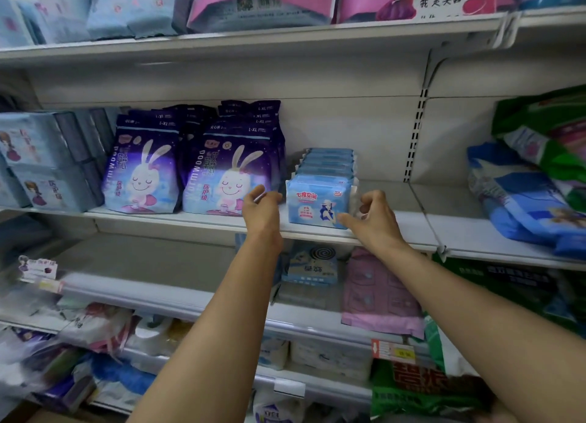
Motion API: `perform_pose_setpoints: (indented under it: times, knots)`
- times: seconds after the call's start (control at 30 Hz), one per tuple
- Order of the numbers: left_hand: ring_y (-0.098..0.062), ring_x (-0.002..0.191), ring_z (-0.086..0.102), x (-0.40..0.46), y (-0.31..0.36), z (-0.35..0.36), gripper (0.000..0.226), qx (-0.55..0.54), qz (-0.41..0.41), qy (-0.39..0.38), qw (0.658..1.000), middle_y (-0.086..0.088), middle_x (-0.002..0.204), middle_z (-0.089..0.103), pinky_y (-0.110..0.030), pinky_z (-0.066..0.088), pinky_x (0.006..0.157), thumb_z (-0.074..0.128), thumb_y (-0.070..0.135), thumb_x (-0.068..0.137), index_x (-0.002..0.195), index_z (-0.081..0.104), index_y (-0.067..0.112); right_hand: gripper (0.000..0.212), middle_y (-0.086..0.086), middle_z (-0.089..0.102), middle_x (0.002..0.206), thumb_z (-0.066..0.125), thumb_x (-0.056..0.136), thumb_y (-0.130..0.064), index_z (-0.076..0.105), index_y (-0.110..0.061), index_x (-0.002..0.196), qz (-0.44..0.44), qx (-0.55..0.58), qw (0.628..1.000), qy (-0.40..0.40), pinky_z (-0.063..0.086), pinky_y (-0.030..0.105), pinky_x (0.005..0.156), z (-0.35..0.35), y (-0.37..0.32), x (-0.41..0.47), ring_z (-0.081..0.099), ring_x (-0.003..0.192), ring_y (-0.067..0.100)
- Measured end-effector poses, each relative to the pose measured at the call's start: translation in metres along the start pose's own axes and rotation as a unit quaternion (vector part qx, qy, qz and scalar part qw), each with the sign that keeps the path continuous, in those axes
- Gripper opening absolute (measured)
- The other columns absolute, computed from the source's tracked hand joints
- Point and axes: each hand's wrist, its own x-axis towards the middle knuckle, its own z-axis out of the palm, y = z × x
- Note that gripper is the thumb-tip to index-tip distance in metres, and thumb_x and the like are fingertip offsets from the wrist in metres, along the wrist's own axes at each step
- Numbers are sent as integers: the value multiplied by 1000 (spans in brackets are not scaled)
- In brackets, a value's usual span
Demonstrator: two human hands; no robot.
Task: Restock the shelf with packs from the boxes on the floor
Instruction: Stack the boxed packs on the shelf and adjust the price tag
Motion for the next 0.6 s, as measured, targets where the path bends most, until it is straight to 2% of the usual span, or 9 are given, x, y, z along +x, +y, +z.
perform_pose_setpoints:
  times: [0.1,0.2,0.3,0.37,0.4,0.5,0.6]
  knots:
    - [-11,76,53,-8,4,-12,32,-61,-12,21,998,-6,106,56,-22,48,70,54,3,93,124,54,10,50,1,52,110,73,81,-36,44,-13,116,13,11,1000,26,45,36,86,-4,-3,-11,53,100,19]
    - [-14,87,64,-20,1,-29,39,-144,-63,3,988,-6,102,62,-26,54,74,51,6,96,135,52,5,38,0,54,101,70,85,-28,46,-15,111,14,54,997,60,42,31,79,-8,-4,-26,53,92,18]
    - [-16,87,66,-38,-9,-42,37,-171,-119,-40,977,-4,101,65,-28,55,67,51,13,99,136,52,8,26,0,56,94,67,87,-22,49,-16,105,14,114,989,89,44,29,76,-13,-3,-47,57,88,20]
    - [-16,84,65,-51,-16,-47,29,-164,-148,-67,973,-4,99,65,-28,54,66,51,17,101,128,55,9,18,1,58,95,65,89,-21,52,-18,102,20,138,985,96,51,32,74,-16,-2,-61,63,84,24]
    - [-16,82,64,-57,-20,-49,23,-157,-164,-79,971,-3,98,65,-29,54,68,51,17,101,122,58,11,15,3,59,95,64,90,-19,53,-18,100,26,151,984,94,52,30,67,-17,-2,-69,65,77,22]
    - [-15,79,62,-71,-35,-57,11,-123,-213,-117,962,-2,93,66,-29,52,69,50,19,101,102,60,17,8,8,62,86,61,92,-8,55,-14,93,47,167,981,84,45,16,47,-22,3,-99,60,51,9]
    - [-14,81,62,-86,-59,-65,13,-92,-270,-150,947,-1,93,65,-30,51,74,48,21,102,98,60,18,13,9,61,78,58,92,-4,57,-15,85,82,160,980,83,44,18,45,-30,20,-135,58,45,10]
